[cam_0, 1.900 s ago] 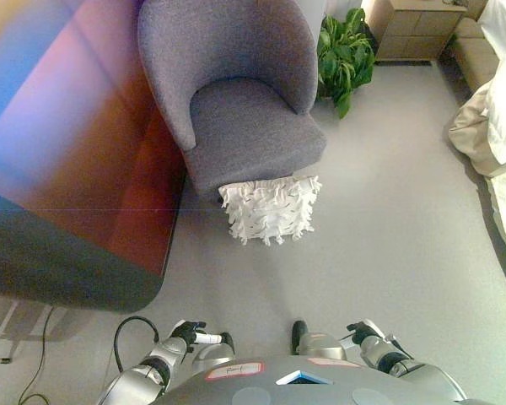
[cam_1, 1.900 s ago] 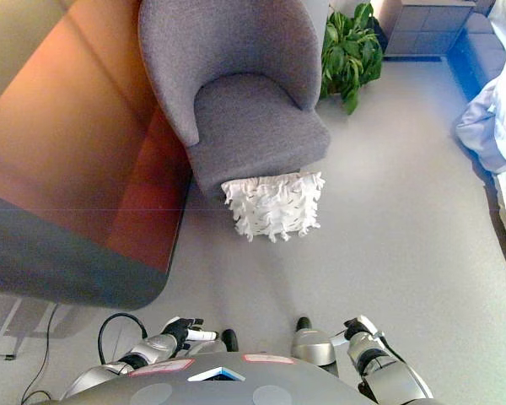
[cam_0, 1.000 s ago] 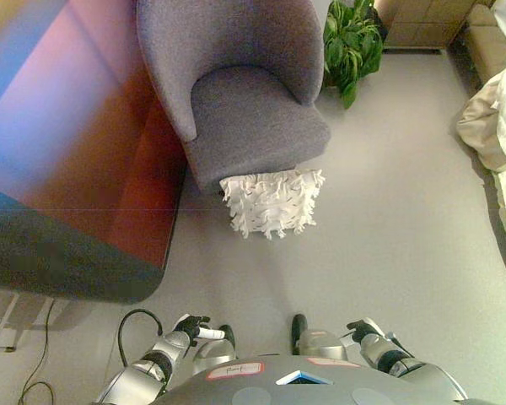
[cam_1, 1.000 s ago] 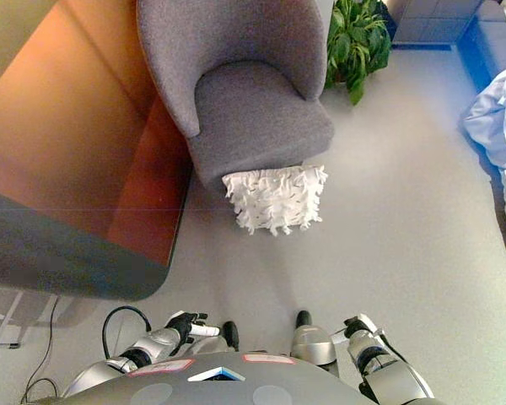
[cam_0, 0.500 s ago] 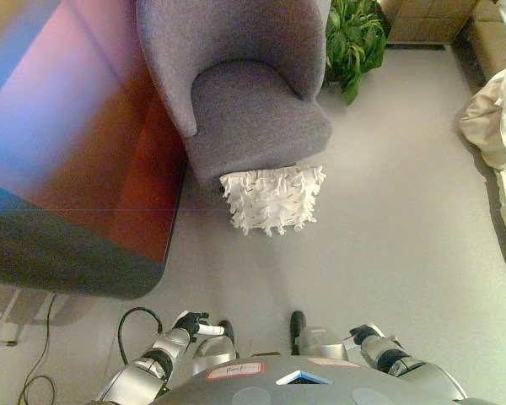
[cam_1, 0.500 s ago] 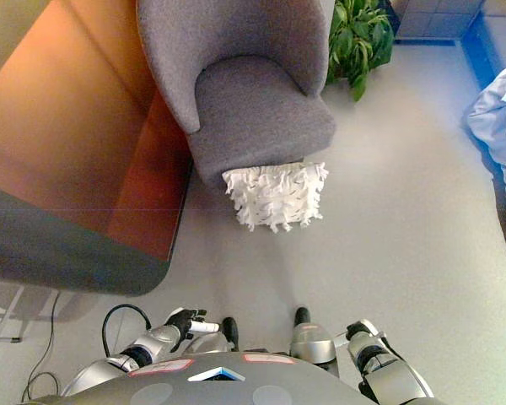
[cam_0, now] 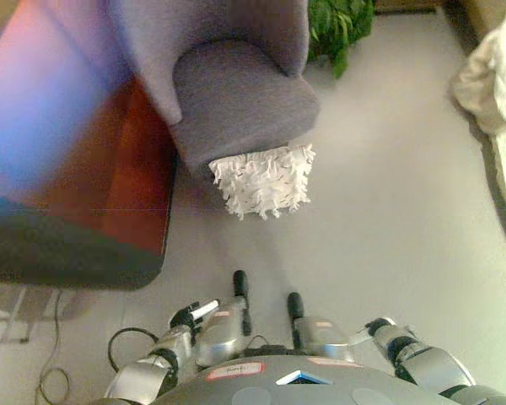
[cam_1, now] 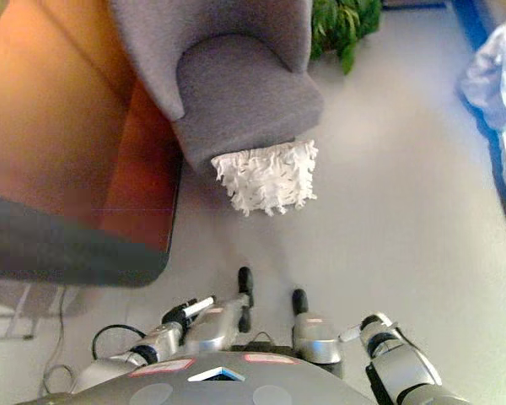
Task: Pick up the pillow and put it on the sofa.
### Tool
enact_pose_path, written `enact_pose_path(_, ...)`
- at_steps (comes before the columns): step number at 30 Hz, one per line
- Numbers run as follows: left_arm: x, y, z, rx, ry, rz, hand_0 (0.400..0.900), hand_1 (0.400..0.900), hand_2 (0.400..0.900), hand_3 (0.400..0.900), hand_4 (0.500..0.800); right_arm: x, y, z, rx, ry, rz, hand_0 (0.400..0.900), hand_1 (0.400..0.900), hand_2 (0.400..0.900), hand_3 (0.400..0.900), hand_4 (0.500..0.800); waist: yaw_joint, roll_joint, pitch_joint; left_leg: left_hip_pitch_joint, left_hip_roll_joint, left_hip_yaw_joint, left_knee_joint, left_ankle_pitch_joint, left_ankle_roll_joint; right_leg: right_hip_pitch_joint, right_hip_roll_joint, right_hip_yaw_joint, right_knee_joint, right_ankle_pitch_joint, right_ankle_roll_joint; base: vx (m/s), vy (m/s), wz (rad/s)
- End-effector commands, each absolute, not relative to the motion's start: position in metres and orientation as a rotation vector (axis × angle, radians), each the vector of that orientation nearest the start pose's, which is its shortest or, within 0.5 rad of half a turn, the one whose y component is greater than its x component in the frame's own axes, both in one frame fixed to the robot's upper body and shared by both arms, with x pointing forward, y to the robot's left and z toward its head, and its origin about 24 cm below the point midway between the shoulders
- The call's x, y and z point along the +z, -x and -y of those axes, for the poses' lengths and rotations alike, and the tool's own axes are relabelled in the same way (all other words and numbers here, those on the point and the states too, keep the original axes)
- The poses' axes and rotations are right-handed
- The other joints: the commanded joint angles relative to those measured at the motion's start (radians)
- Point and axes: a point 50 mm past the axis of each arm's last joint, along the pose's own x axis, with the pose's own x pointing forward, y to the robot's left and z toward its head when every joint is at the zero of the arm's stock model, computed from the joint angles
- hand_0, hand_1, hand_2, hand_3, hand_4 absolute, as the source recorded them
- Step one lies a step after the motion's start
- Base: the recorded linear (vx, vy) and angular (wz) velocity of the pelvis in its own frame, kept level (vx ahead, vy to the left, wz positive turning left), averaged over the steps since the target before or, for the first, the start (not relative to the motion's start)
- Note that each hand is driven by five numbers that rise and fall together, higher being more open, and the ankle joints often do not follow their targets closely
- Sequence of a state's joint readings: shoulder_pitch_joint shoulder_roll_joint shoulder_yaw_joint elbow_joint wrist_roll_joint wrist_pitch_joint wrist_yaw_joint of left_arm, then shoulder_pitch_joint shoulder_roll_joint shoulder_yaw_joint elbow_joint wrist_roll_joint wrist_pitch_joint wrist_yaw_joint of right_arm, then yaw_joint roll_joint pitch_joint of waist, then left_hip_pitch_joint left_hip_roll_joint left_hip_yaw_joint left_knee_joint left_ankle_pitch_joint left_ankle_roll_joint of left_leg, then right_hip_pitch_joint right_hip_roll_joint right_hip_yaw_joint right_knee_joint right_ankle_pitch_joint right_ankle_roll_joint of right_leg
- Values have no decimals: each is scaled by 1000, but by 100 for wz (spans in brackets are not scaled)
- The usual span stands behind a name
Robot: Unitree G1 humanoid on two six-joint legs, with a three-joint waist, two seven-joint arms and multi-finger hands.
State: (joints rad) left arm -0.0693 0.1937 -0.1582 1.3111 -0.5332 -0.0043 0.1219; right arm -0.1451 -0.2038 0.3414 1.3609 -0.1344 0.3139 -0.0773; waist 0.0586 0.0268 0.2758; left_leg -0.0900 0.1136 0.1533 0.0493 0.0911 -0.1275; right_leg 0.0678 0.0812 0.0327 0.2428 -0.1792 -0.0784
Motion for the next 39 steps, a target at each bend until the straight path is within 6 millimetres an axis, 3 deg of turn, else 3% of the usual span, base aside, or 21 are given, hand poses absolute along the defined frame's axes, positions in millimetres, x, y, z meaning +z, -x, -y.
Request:
enact_pose_path(1,-171,-66,-221,493,145,-1303,900,900,900,900,800,-160,-72,256,75,769,-1537,900,900,900,900,800,-40,51,-57,-225,-31,90,-99,182,54,248,66,60,-87,-98,55,510,307,-14)
enact_pose_path(3,-170,-65,-227,513,140,-1307,900,900,900,900,800,-161,-70,254,76,768,-1537,900,900,900,900,800,-41,45,-75,-209,-30,121,-79,123,82,259,53,58,-38,-128,72,507,298,-18)
enact_pose_path(5,-167,-66,-237,514,114,-1302,900,900,900,900,800,-161,-72,253,65,754,-1529,900,900,900,900,800,-35,19,-92,-204,-56,108,2,75,115,278,30,45,21,-129,85,462,240,-13)
enact_pose_path(7,-165,-70,-245,493,84,-1282,900,900,900,900,800,-160,-77,253,54,749,-1510,900,900,900,900,800,-18,4,-108,-209,-64,118,60,45,139,267,18,28,77,-48,113,300,193,-13)
enact_pose_path(9,-161,-81,-251,456,37,-1255,900,900,900,900,800,-159,-86,253,26,732,-1475,900,900,900,900,800,-12,-11,-118,-182,-92,128,48,10,173,210,4,-7,230,92,176,342,241,3)
enact_pose_path(10,-159,-85,-254,444,10,-1240,900,900,900,900,800,-158,-90,253,5,723,-1445,900,900,900,900,800,-21,-16,-116,-150,-113,128,31,-2,180,153,-6,-41,312,143,206,363,218,20)
enact_pose_path(12,-156,-94,-259,420,-25,-1221,900,900,900,900,800,-155,-101,254,3,746,-1380,900,900,900,900,800,-42,-11,-112,-101,-133,126,4,-7,176,66,-19,-70,320,182,225,343,161,37)
enact_pose_path(14,-154,-100,-260,409,-27,-1206,900,900,900,900,800,-152,-110,256,17,796,-1324,900,900,900,900,800,-51,9,-111,-85,-128,119,-8,-7,170,23,-35,-89,253,163,207,275,53,51)
enact_pose_path(16,-153,-112,-253,364,-23,-1180,900,900,900,900,800,-146,-127,260,-3,874,-1242,900,900,900,900,800,-85,49,-88,-33,-123,60,-35,-1,152,-110,-100,-122,114,148,172,154,-34,88)
enact_pose_path(18,-151,-124,-245,344,-4,-1137,900,900,900,900,800,-135,-148,269,-25,964,-1152,900,900,900,900,800,-137,88,-34,28,-110,-22,-66,-26,143,-285,-183,-88,28,235,163,-19,-98,107)
enact_pose_path(20,-150,-131,-242,338,12,-1118,900,900,900,900,800,-127,-161,274,-36,1032,-1099,900,900,900,900,800,-159,92,-1,44,-103,-64,-67,-62,143,-340,-223,-66,-22,273,170,38,-139,86)
enact_pose_path(22,-152,-121,-243,328,5,-1124,900,900,900,900,800,-124,-165,276,-54,1083,-1071,900,900,900,900,800,-145,83,2,42,-106,-107,-51,-76,145,-296,-217,-54,-42,238,183,148,-209,60)
enact_pose_path(24,-152,-120,-244,327,-3,-1117,900,900,900,900,800,-120,-174,274,-73,1094,-1045,900,900,900,900,800,-119,65,5,20,-101,-106,-33,-69,141,-263,-214,-70,-60,218,195,54,-257,43)
enact_pose_path(29,-144,-145,-247,258,-60,-1077,900,900,900,900,800,-92,-221,280,-169,1139,-926,900,900,900,900,800,-73,43,36,-51,-99,-115,-22,-43,127,-254,-217,-113,-97,214,188,-16,-199,41)
enact_pose_path(32,-136,-162,-250,251,-62,-1044,900,900,900,900,800,-68,-250,288,-200,1202,-863,900,900,900,900,800,-52,43,61,-96,-102,-130,4,-39,123,-278,-222,-127,-82,210,183,1,-137,19)
enact_pose_path(36,-121,-188,-259,248,-79,-980,900,900,900,900,800,-19,-295,303,-248,1265,-753,900,900,900,900,800,-26,54,114,-169,-110,-149,33,-28,121,-336,-223,-140,-46,202,176,-66,-130,17)
enact_pose_path(39,-114,-201,-260,252,-69,-945,900,900,900,900,800,8,-312,313,-271,1311,-725,900,900,900,900,800,-14,65,140,-211,-114,-154,41,-18,119,-369,-221,-146,-33,198,172,-85,-105,12)
